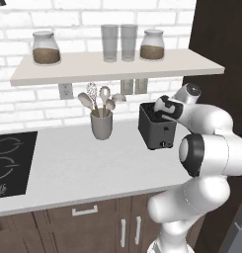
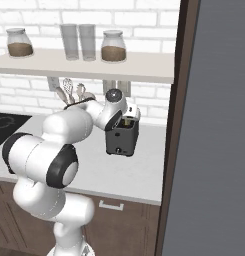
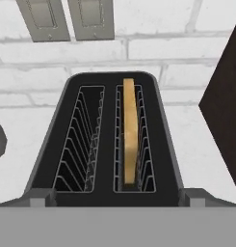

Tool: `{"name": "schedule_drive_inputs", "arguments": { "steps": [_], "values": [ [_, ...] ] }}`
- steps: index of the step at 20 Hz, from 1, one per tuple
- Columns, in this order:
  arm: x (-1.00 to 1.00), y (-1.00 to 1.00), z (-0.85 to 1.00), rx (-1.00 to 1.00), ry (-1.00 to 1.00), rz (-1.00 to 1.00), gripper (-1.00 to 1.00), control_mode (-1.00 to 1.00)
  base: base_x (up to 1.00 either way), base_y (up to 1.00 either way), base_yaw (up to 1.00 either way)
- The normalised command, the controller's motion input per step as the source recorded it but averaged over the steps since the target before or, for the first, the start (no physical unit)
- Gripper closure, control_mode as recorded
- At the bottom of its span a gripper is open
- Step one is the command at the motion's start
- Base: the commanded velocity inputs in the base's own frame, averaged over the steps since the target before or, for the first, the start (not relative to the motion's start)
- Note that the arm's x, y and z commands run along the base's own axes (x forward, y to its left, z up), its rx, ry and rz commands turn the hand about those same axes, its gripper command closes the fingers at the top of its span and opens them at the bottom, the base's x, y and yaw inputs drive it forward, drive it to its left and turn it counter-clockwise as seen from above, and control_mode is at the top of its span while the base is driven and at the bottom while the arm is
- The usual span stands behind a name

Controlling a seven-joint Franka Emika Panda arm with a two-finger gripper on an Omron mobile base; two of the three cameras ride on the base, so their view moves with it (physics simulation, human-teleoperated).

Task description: Start the toaster. Once the lever pops up, take the bread to the plate on the dining counter.

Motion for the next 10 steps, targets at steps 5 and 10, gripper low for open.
{"name": "schedule_drive_inputs", "arguments": {
  "steps": [5,10],
  "values": [
    [0.1,0.0,-0.13,0.0,0.0,0.0,-1.0,-1.0,0.0,0.0,0.0],
    [0.1,0.0,-0.17,0.0,0.0,0.0,-1.0,-1.0,0.0,0.0,0.0]
  ]
}}
